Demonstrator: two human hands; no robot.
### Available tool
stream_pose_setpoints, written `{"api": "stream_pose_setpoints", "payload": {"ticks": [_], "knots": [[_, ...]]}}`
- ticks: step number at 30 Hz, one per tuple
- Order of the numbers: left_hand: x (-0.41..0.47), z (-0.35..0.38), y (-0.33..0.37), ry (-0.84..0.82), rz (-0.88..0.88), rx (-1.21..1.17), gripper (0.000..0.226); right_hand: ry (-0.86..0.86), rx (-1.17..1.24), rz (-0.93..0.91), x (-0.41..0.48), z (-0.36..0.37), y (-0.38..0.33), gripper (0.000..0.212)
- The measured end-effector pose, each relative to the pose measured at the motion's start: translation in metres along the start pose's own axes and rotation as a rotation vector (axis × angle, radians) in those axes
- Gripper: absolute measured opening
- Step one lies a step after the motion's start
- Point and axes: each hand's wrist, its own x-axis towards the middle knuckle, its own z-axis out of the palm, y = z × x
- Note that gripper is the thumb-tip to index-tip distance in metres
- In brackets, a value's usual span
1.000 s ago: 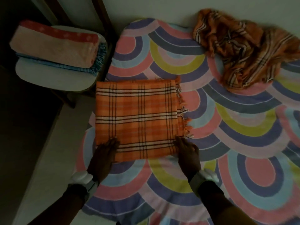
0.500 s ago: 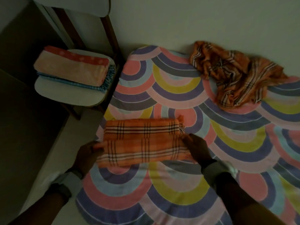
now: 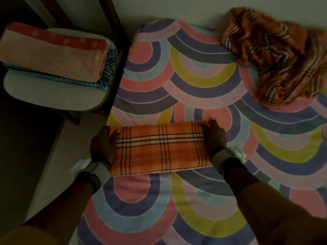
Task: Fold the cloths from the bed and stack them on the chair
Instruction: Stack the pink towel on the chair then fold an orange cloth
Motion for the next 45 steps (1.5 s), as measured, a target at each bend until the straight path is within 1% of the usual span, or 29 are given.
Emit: {"api": "stream_pose_setpoints", "payload": {"ticks": [4,5,7,8,9,10,11,12,13,15,16,17,20,22,24,25,26,27,28,30,31,33,34,35,37,39,42,43,45], "knots": [[0.016,0.003,0.002,-0.061,0.029,0.057,0.035,0.009,-0.052,0.061,0.001,-0.009,-0.01,0.026],[0.018,0.004,0.001,-0.075,0.047,0.096,0.045,0.048,-0.074,0.078,-0.001,-0.01,-0.012,0.025],[0.018,0.004,0.001,-0.056,0.038,0.211,0.065,0.215,-0.184,0.051,-0.01,-0.009,-0.018,0.028],[0.014,0.002,0.007,-0.024,0.013,0.238,0.068,0.289,-0.227,-0.01,-0.019,-0.005,-0.023,0.035],[0.006,0.004,0.013,0.022,0.04,0.229,0.067,0.313,-0.226,-0.127,-0.035,0.005,-0.029,0.042],[-0.005,0.004,0.026,0.043,0.131,0.196,0.063,0.289,-0.211,-0.286,-0.054,0.014,-0.038,0.046],[-0.018,0.012,0.035,0.033,0.277,0.173,0.058,0.228,-0.223,-0.445,-0.073,0.029,-0.045,0.049],[-0.033,0.019,0.047,-0.031,0.418,0.174,0.053,0.13,-0.277,-0.563,-0.093,0.042,-0.05,0.05],[-0.048,0.029,0.052,-0.094,0.538,0.214,0.049,0.034,-0.372,-0.613,-0.107,0.055,-0.049,0.051],[-0.055,0.042,0.046,-0.238,0.608,0.347,0.049,-0.034,-0.494,-0.544,-0.101,0.063,-0.033,0.055],[-0.051,0.044,0.037,-0.286,0.589,0.408,0.051,-0.007,-0.513,-0.462,-0.087,0.06,-0.019,0.058],[-0.049,0.048,0.02,-0.274,0.587,0.455,0.054,-0.008,-0.538,-0.385,-0.073,0.057,0.001,0.06],[-0.05,0.042,0.002,-0.244,0.554,0.479,0.059,0.007,-0.637,-0.286,-0.049,0.032,0.04,0.065],[-0.05,0.039,0.002,-0.246,0.447,0.443,0.061,-0.025,-0.598,-0.188,-0.051,0.023,0.032,0.07],[-0.064,0.022,0.014,-0.201,0.353,0.372,0.063,0.015,-0.574,-0.145,-0.08,0.012,0.012,0.07],[-0.075,0.013,0.016,-0.157,0.338,0.312,0.063,-0.033,-0.548,-0.137,-0.1,0.009,0.002,0.067],[-0.087,0.005,0.02,-0.118,0.321,0.253,0.057,-0.103,-0.491,-0.134,-0.117,0.007,-0.006,0.065],[-0.105,-0.008,0.027,-0.109,0.274,0.196,0.047,-0.116,-0.401,-0.124,-0.139,0.005,-0.013,0.061],[-0.119,-0.017,0.036,-0.11,0.174,0.144,0.037,-0.065,-0.282,-0.09,-0.157,0.006,-0.017,0.056],[-0.137,-0.012,0.041,-0.221,-0.162,-0.047,0.025,0.029,0.042,0.128,-0.175,0.008,-0.018,0.041],[-0.14,-0.009,0.041,-0.247,-0.354,-0.154,0.031,0.037,0.221,0.276,-0.179,0.008,-0.019,0.036],[-0.135,0.005,0.035,-0.268,-0.818,-0.548,0.051,-0.021,0.666,0.567,-0.171,0.007,-0.021,0.026],[-0.132,0.013,0.03,-0.236,-0.942,-0.76,0.049,-0.094,0.869,0.682,-0.165,0.009,-0.02,0.024],[-0.127,0.02,0.024,-0.163,-0.979,-0.915,0.041,-0.154,1.025,0.747,-0.158,0.011,-0.018,0.021],[-0.111,0.021,0.028,-0.028,-0.881,-0.951,0.028,-0.189,1.219,0.764,-0.139,0.015,-0.017,0.011],[-0.1,0.019,0.034,0.042,-0.844,-0.955,0.036,-0.179,1.304,0.704,-0.129,0.011,-0.025,0.014],[-0.086,-0.023,0.051,0.123,-0.948,-1.042,0.046,-0.147,1.349,0.629,-0.135,-0.017,-0.057,0.025],[-0.089,-0.028,0.052,0.117,-0.999,-1.099,0.049,-0.152,1.36,0.607,-0.141,-0.022,-0.058,0.026],[-0.07,-0.059,0.054,0.141,-0.978,-1.157,0.056,-0.187,1.39,0.567,-0.148,-0.036,-0.092,0.021]]}}
